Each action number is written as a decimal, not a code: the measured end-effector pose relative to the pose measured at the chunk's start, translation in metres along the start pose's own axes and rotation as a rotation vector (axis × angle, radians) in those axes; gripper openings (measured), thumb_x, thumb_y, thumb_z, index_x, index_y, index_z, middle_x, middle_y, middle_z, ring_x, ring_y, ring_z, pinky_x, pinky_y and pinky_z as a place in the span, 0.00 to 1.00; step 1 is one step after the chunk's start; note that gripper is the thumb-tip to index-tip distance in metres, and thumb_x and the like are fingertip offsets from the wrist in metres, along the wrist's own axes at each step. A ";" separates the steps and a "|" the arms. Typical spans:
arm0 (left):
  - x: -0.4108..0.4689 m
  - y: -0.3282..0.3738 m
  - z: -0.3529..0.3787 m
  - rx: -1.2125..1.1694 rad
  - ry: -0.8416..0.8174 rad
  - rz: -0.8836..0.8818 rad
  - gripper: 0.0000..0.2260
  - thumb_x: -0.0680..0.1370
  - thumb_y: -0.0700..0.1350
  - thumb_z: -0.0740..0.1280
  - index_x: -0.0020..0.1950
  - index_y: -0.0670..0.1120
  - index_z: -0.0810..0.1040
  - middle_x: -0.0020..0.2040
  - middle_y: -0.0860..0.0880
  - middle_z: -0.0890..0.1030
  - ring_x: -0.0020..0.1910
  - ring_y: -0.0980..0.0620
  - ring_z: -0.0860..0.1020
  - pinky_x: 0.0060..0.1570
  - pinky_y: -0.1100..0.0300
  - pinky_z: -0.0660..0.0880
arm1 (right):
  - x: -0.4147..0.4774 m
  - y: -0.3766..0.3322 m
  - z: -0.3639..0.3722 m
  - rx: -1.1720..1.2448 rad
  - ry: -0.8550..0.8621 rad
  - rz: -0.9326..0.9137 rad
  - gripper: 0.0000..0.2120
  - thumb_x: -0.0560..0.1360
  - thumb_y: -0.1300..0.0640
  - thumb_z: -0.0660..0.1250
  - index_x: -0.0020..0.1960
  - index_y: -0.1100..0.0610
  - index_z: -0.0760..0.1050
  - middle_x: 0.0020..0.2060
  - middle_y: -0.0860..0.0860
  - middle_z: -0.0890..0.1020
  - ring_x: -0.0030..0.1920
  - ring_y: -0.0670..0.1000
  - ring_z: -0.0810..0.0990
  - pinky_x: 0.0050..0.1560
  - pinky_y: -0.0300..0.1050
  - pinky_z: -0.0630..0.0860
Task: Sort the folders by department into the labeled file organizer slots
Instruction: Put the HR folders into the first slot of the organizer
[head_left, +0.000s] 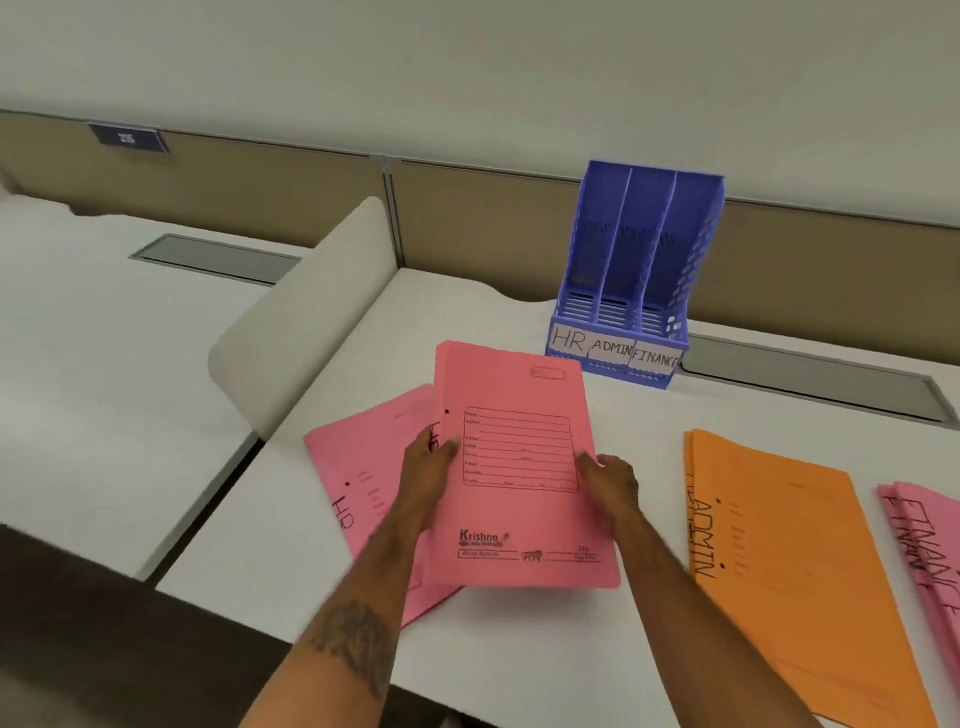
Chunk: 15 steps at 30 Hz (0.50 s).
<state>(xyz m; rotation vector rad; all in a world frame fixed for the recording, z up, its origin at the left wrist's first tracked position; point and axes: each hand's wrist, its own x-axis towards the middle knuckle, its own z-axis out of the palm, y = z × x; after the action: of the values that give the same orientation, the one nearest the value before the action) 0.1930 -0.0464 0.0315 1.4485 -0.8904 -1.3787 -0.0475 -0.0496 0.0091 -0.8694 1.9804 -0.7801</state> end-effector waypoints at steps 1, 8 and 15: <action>-0.004 -0.002 -0.008 -0.028 0.069 0.004 0.10 0.82 0.42 0.63 0.62 0.49 0.78 0.50 0.47 0.86 0.46 0.45 0.86 0.44 0.48 0.84 | 0.002 -0.009 0.007 0.007 -0.066 -0.044 0.21 0.77 0.47 0.66 0.64 0.60 0.76 0.60 0.57 0.81 0.55 0.57 0.80 0.59 0.52 0.76; -0.035 -0.025 -0.067 0.084 0.527 -0.047 0.16 0.81 0.47 0.64 0.69 0.48 0.72 0.58 0.47 0.81 0.52 0.46 0.82 0.56 0.44 0.80 | -0.009 -0.055 0.078 -0.095 -0.327 -0.238 0.17 0.74 0.55 0.72 0.61 0.59 0.78 0.52 0.55 0.84 0.47 0.53 0.82 0.48 0.41 0.75; -0.040 -0.043 -0.094 0.068 0.550 -0.077 0.12 0.77 0.42 0.69 0.60 0.50 0.77 0.52 0.50 0.83 0.51 0.48 0.83 0.53 0.47 0.82 | -0.011 -0.065 0.118 -0.378 -0.353 -0.396 0.18 0.75 0.58 0.70 0.63 0.61 0.75 0.57 0.57 0.82 0.54 0.57 0.81 0.50 0.42 0.74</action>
<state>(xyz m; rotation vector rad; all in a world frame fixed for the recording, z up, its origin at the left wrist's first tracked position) 0.2783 0.0172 -0.0008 1.8070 -0.5310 -0.9286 0.0768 -0.1026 0.0080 -1.5422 1.6806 -0.4224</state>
